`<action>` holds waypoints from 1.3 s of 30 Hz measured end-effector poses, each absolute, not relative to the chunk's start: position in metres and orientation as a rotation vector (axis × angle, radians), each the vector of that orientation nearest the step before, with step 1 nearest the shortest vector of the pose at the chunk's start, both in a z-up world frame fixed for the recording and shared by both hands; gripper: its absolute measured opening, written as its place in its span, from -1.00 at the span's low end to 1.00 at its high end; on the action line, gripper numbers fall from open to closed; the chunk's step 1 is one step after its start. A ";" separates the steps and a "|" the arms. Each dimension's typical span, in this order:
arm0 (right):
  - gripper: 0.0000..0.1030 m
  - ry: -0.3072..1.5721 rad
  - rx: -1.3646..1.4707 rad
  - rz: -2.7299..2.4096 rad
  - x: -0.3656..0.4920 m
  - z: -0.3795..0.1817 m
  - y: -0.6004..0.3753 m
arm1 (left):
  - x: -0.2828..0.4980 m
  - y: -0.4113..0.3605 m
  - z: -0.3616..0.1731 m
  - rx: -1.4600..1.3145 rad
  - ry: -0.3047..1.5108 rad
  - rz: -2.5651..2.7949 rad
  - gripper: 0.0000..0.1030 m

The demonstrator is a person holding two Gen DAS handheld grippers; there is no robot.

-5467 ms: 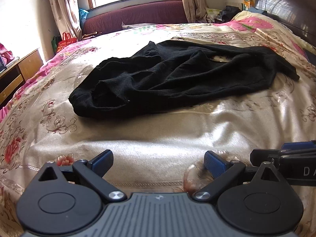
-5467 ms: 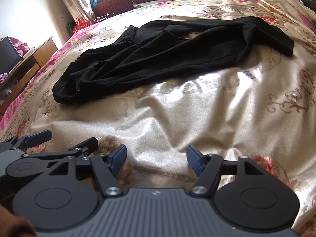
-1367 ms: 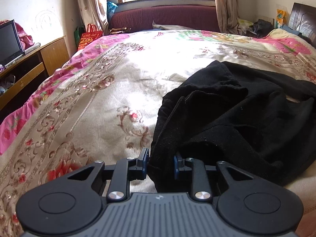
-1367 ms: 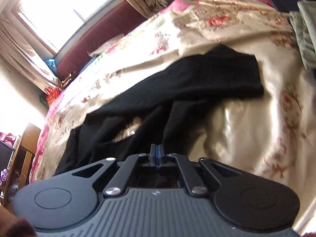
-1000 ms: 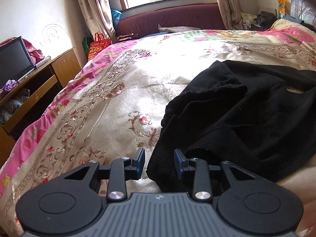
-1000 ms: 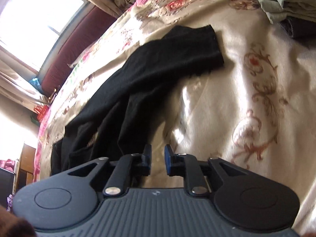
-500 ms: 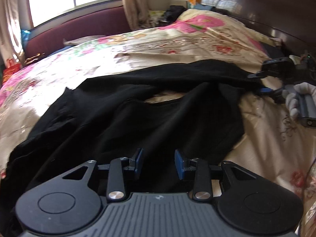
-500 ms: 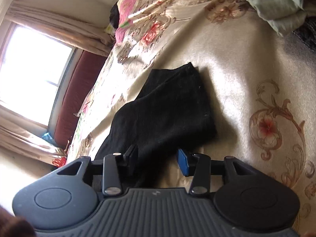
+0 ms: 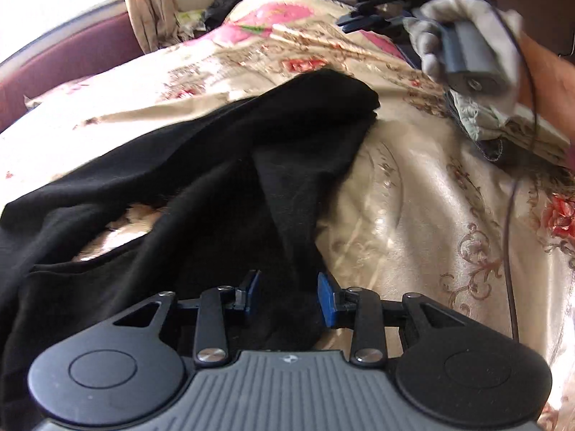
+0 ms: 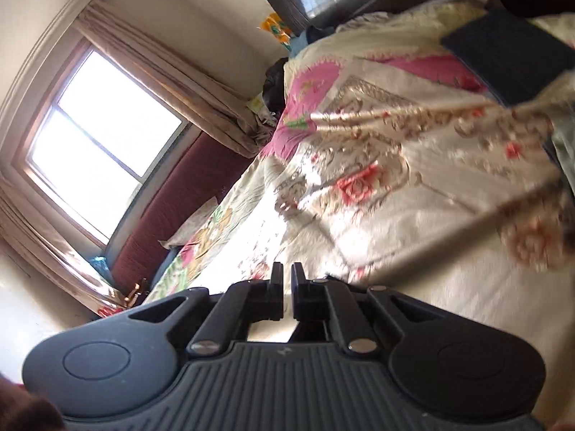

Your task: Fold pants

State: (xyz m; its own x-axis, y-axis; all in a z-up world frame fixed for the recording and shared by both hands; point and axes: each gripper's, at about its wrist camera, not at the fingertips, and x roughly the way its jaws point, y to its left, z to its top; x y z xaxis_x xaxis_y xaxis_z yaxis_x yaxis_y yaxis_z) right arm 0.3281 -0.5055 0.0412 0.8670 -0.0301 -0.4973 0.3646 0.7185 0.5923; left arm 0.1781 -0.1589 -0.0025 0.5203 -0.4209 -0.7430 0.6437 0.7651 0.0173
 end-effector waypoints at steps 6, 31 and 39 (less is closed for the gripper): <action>-0.22 0.619 0.774 -0.239 0.276 0.006 -0.511 | 0.161 -0.171 -0.013 0.388 0.772 -0.705 -0.01; -0.98 0.589 0.725 -0.236 0.177 0.047 -0.539 | 0.139 -0.193 0.012 0.327 0.750 -0.868 -0.40; -0.56 0.698 0.869 -0.133 0.189 -0.003 -0.516 | 0.116 -0.202 0.005 0.407 0.727 -0.813 -0.30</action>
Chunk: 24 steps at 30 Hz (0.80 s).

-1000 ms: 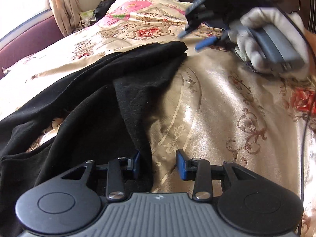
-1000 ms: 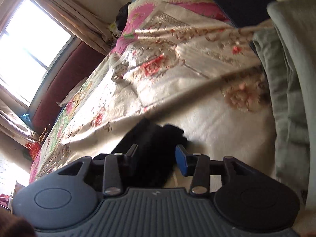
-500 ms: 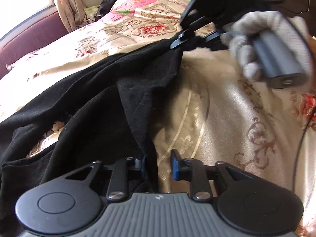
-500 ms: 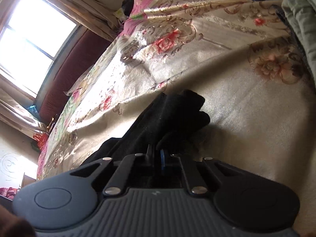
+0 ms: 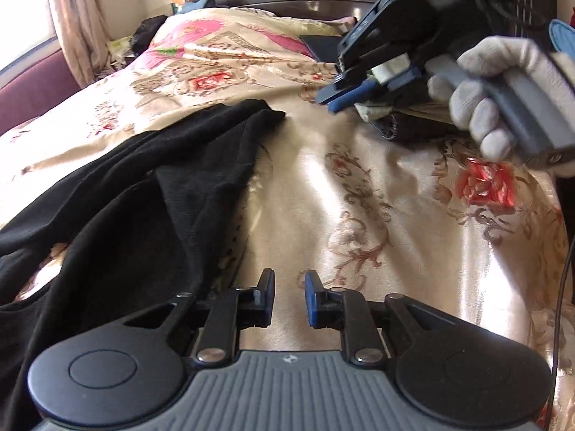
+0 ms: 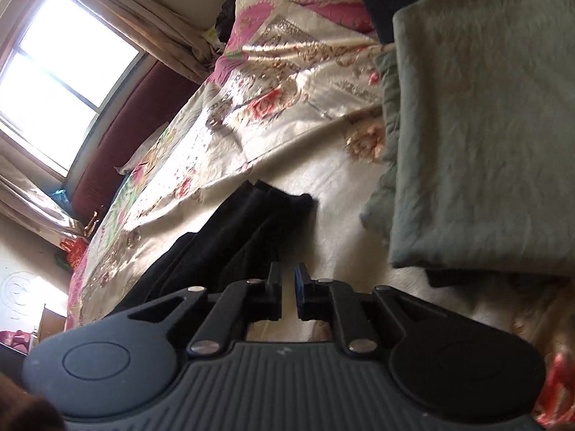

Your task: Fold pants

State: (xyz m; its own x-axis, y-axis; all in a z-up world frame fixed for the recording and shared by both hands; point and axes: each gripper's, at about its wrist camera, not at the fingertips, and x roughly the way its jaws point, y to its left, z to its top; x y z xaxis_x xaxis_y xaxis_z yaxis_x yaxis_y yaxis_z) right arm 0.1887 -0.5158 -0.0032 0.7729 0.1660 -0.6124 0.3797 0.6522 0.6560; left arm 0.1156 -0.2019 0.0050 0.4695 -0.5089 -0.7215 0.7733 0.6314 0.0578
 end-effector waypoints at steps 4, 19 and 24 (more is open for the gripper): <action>-0.19 0.673 0.925 -0.122 0.224 -0.018 -0.502 | 0.122 -0.190 0.007 0.401 0.701 -0.719 -0.18; -0.91 0.680 0.822 -0.100 0.258 -0.011 -0.494 | 0.165 -0.215 -0.015 0.426 0.728 -0.599 -0.48; -0.91 0.605 0.776 -0.068 0.209 0.039 -0.513 | 0.148 -0.203 0.011 0.370 0.691 -0.681 -0.55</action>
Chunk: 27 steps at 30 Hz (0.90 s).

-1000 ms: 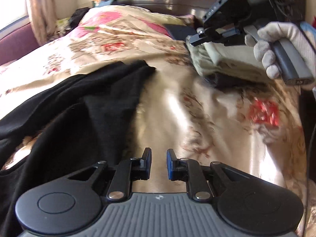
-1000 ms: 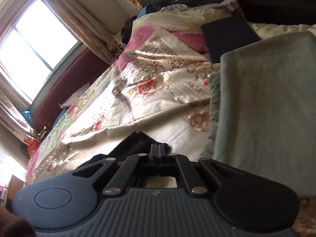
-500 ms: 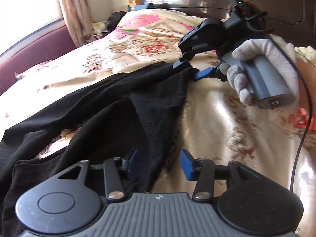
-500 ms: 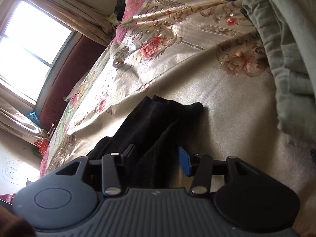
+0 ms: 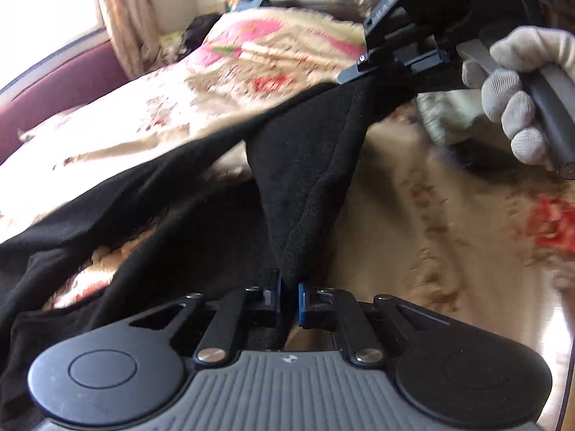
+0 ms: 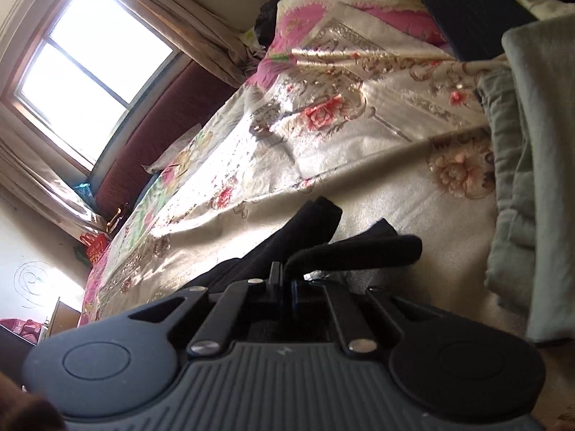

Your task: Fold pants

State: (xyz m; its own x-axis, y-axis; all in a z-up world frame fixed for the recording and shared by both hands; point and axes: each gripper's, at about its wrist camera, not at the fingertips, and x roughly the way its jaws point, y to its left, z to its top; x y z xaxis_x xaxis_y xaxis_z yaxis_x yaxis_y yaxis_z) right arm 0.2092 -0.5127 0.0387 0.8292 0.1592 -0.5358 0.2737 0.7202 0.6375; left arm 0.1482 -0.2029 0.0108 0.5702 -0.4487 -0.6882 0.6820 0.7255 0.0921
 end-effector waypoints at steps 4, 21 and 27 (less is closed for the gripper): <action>-0.91 0.632 0.739 -0.143 0.153 0.039 -0.524 | 0.117 -0.203 0.020 0.400 0.663 -0.787 -0.55; -0.75 0.769 0.495 -0.048 0.119 0.030 -0.436 | 0.085 -0.082 0.025 0.389 0.692 -0.515 -0.08; -0.69 0.898 0.421 0.293 0.170 0.010 -0.302 | 0.112 0.046 0.022 0.316 0.732 -0.127 -0.08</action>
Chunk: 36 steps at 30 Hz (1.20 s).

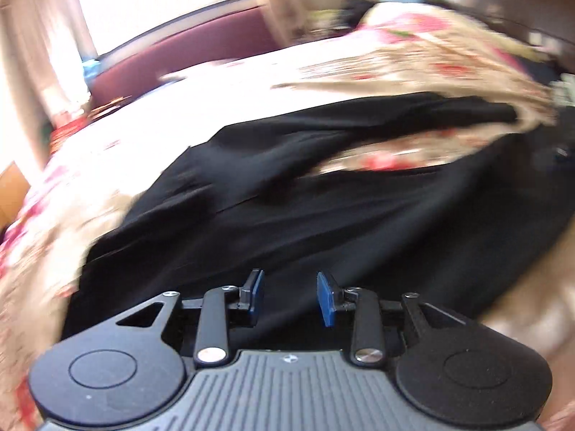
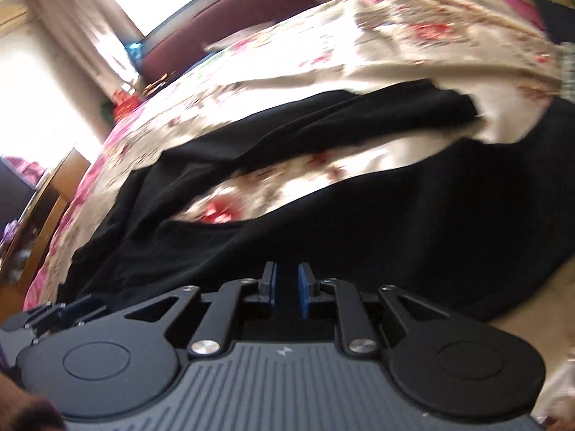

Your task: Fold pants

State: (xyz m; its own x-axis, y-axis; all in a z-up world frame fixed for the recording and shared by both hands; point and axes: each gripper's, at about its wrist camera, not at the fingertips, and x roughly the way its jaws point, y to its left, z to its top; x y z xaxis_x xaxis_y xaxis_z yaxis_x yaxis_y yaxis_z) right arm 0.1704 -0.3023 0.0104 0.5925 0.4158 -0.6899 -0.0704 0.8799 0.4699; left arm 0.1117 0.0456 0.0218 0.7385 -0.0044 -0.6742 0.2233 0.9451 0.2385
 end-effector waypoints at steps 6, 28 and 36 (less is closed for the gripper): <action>-0.69 0.986 0.252 0.634 0.194 -0.008 -0.141 | 0.119 0.149 0.006 0.252 0.783 0.115 -0.08; -0.49 0.991 0.111 0.688 0.238 0.009 -0.082 | 0.100 0.174 0.034 0.325 0.683 0.060 -0.04; -0.42 0.968 0.125 0.483 0.286 0.013 -0.161 | 0.193 0.081 0.002 0.475 0.613 -0.139 0.08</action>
